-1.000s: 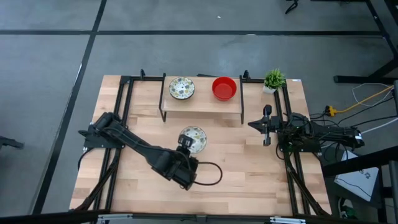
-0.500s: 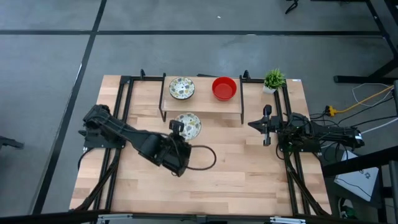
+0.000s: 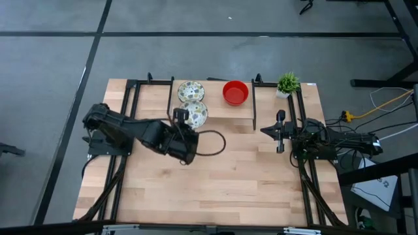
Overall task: Pick & Place Mini bowls
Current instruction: Stack the white patterned bowl on top of the white patterned bowls on the shelf
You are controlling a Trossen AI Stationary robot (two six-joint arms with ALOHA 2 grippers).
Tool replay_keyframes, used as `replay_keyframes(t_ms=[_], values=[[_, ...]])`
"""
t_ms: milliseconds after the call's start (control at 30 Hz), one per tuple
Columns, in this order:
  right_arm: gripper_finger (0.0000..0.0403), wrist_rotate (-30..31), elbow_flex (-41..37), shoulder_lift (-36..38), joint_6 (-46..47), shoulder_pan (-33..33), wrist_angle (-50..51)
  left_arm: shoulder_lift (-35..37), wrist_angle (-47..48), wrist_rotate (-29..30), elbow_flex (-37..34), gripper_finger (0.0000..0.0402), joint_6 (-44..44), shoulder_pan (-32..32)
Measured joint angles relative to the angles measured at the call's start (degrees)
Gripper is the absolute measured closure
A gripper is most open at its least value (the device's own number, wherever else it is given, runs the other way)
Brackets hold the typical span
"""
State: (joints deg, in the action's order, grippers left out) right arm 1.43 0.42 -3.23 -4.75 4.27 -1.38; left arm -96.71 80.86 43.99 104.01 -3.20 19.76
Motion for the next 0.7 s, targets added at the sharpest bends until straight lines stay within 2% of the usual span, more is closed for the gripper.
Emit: replay_keyframes(t_ms=[433, 700], values=[[0.0386, 0.0, 0.0, 0.0, 0.0, 0.0, 0.0, 2.3, 0.0, 1.6, 0.0, 0.0399, 2.5, -8.8], [0.0386, 0.0, 0.0, 0.0, 0.0, 0.0, 0.0, 2.2, -0.6, -0.1, 0.0, 0.0399, 5.8, -15.4]])
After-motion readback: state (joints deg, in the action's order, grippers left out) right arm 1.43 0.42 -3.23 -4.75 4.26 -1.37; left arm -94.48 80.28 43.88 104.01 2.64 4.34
